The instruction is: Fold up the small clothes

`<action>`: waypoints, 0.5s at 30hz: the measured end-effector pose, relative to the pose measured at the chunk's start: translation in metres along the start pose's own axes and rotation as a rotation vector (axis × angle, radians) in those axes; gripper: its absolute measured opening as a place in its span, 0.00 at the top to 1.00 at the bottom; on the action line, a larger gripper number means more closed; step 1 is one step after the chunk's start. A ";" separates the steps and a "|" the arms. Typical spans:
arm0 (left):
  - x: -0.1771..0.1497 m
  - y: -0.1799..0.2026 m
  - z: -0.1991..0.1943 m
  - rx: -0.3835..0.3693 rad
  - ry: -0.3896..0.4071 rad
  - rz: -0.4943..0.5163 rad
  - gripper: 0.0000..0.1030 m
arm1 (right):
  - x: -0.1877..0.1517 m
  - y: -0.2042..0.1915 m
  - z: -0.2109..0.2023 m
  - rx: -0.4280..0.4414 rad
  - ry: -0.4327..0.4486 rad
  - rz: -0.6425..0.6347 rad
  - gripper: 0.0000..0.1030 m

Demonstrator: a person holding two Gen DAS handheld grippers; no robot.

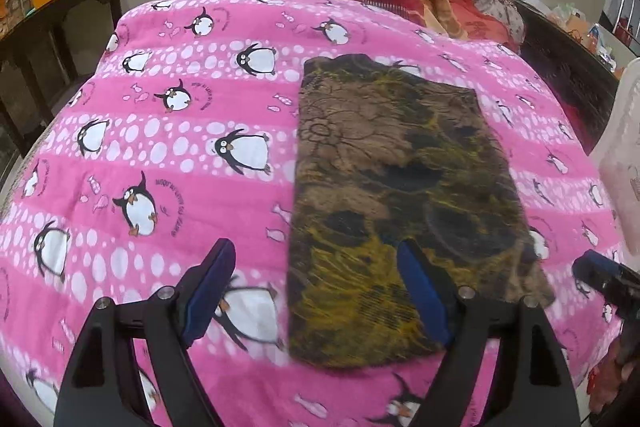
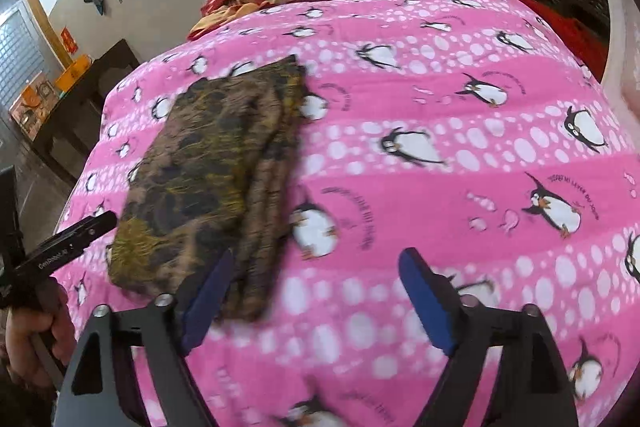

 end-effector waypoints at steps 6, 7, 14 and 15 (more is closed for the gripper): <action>-0.003 0.004 -0.013 0.032 -0.018 -0.014 0.20 | -0.004 -0.034 -0.018 -0.022 0.010 -0.066 0.12; -0.004 0.004 -0.015 0.033 -0.018 -0.015 0.20 | -0.005 -0.038 -0.021 -0.017 0.013 -0.073 0.12; -0.005 0.002 -0.026 0.054 -0.008 -0.023 0.15 | -0.007 -0.059 -0.039 0.008 0.036 -0.128 0.10; -0.005 0.002 -0.027 0.053 -0.004 -0.025 0.13 | -0.007 -0.060 -0.040 0.006 0.037 -0.133 0.10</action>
Point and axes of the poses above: each gripper's, at about its wrist camera, not at the fingertips, and z roughly the way its jaws point, y to its right, x to its top, the point moved 3 cm from there along z, roughly the way its jaws point, and after that the axes turned 10 degrees about y, right-handed, at the moved point
